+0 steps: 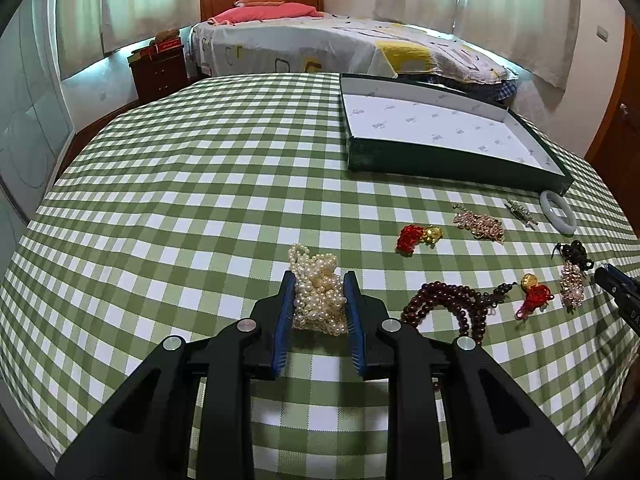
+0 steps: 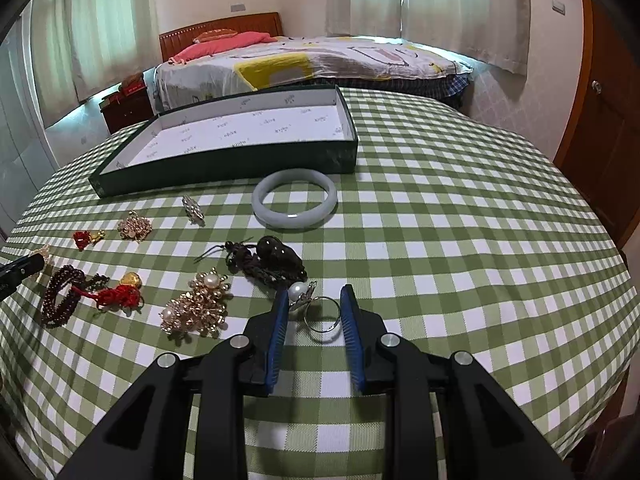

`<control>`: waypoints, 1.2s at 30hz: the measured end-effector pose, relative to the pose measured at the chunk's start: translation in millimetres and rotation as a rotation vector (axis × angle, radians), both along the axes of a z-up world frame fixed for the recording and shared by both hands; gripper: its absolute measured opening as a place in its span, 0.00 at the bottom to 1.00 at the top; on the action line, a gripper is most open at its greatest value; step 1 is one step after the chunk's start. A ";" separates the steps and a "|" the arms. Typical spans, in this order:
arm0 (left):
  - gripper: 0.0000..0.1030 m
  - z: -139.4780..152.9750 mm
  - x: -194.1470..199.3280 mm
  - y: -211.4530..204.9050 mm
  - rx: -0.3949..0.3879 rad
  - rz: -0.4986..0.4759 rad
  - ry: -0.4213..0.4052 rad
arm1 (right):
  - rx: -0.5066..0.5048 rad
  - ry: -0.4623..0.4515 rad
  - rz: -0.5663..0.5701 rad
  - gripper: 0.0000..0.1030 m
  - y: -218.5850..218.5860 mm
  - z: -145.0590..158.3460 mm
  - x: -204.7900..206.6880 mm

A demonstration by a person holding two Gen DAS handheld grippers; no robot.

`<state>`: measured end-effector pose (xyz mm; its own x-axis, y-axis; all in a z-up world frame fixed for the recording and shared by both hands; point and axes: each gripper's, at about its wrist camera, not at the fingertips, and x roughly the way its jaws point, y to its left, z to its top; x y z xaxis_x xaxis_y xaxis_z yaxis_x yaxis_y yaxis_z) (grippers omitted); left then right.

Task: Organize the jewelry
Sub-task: 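Carry the ring into the tray and open the right gripper while the left carries the pearls there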

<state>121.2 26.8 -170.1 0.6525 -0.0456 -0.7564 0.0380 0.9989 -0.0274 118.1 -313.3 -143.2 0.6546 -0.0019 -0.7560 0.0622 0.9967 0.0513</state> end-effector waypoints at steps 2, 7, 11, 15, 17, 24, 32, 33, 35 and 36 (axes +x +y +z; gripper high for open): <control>0.23 3.1 -1.1 -1.3 -0.001 -0.003 -0.007 | 0.001 -0.009 0.002 0.27 0.8 4.0 -1.0; 0.23 12.1 -3.4 -3.1 -0.009 -0.008 -0.026 | 0.006 -0.032 0.007 0.27 2.2 14.6 -4.1; 0.23 19.0 -2.2 -5.2 -0.013 -0.011 -0.044 | 0.008 -0.047 0.011 0.27 3.3 21.5 -3.8; 0.23 28.0 -0.7 -7.0 -0.024 -0.018 -0.061 | 0.016 -0.057 0.014 0.27 3.0 26.4 -2.0; 0.22 32.0 -0.1 -9.2 -0.026 -0.024 -0.070 | 0.020 -0.063 0.017 0.27 3.3 28.9 -0.1; 0.22 46.2 14.2 -21.5 -0.044 -0.055 -0.089 | 0.032 -0.090 0.032 0.27 7.3 43.0 13.6; 0.22 58.8 53.5 -43.0 -0.093 -0.093 -0.110 | 0.026 -0.140 0.070 0.27 15.8 65.6 57.5; 0.22 59.5 60.9 -45.6 -0.102 -0.097 -0.108 | 0.025 -0.144 0.073 0.27 15.9 67.3 62.2; 0.22 60.8 75.4 -51.0 -0.117 -0.105 -0.108 | 0.020 -0.157 0.079 0.27 16.4 71.4 76.9; 0.22 61.5 82.3 -53.4 -0.124 -0.108 -0.109 | 0.016 -0.163 0.083 0.27 16.9 72.5 83.1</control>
<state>203.5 -26.6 -108.6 0.7163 -0.2082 -0.6660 0.1545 0.9781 -0.1396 201.2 -296.4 -70.7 0.7657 0.0679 -0.6396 -0.0303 0.9971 0.0697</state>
